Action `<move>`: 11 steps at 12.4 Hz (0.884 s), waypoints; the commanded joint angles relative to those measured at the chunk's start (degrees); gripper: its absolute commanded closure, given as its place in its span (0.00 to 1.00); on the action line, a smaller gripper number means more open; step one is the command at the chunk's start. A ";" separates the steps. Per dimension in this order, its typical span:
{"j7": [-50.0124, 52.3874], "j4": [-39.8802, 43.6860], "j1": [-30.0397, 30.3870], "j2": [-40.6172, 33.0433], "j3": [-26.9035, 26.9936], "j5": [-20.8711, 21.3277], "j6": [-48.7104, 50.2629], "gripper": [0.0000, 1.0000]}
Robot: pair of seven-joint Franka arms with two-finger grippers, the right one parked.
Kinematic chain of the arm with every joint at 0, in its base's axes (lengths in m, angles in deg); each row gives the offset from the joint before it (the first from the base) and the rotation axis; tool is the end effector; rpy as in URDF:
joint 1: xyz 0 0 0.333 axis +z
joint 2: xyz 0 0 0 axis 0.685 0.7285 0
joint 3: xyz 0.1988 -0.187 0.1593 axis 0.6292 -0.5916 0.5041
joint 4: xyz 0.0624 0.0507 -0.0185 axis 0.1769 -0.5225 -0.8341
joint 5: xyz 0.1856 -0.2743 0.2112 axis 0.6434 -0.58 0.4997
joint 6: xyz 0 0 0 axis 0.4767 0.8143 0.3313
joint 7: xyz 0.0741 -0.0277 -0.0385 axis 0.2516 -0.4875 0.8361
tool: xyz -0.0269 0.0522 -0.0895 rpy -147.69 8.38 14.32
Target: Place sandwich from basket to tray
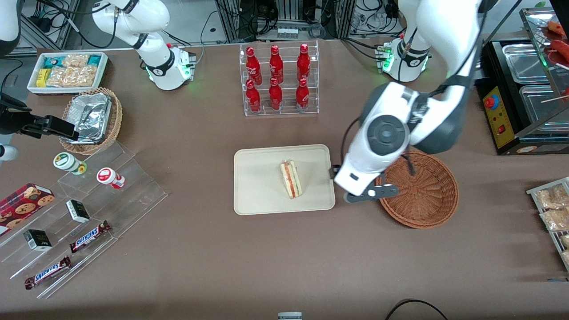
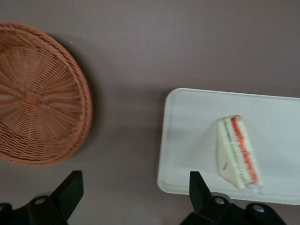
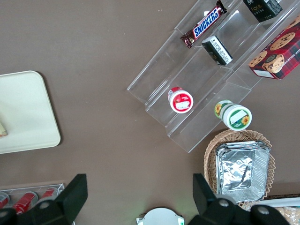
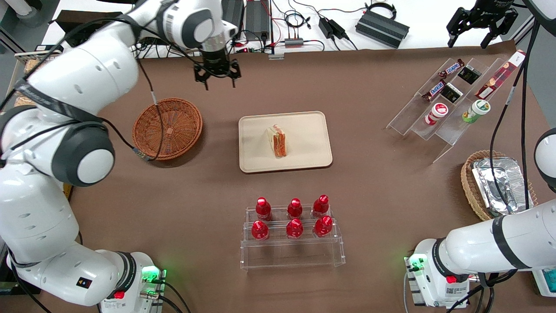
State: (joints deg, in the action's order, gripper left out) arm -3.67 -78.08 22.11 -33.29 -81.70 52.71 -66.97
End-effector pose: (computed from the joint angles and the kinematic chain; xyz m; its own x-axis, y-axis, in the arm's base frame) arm 0.6065 -0.3035 0.4385 0.9843 0.1105 -0.1374 0.1051 -0.9934 -0.0460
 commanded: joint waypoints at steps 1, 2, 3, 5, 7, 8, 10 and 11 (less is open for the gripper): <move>-7.82 -7.57 5.20 -6.74 -0.47 -0.22 0.70 0.00; -10.80 -9.50 6.78 -8.32 -0.47 -0.22 0.70 0.00; -12.83 -11.09 8.54 -9.90 -0.47 -0.13 0.70 0.00; -16.79 -13.73 11.09 -13.33 -0.29 -0.04 2.00 0.00; -21.71 -13.83 13.47 -15.62 -0.38 0.05 6.83 0.00; -23.91 -14.09 15.39 -17.37 -0.55 0.05 8.59 0.00; -27.25 -14.44 18.12 -20.63 -1.08 -0.04 11.93 0.00; -27.79 -14.44 20.92 -21.86 -3.26 0.05 12.82 0.00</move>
State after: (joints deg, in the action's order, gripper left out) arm -29.31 -90.15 39.12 -51.01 -82.04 52.71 -55.49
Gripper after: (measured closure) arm 0.000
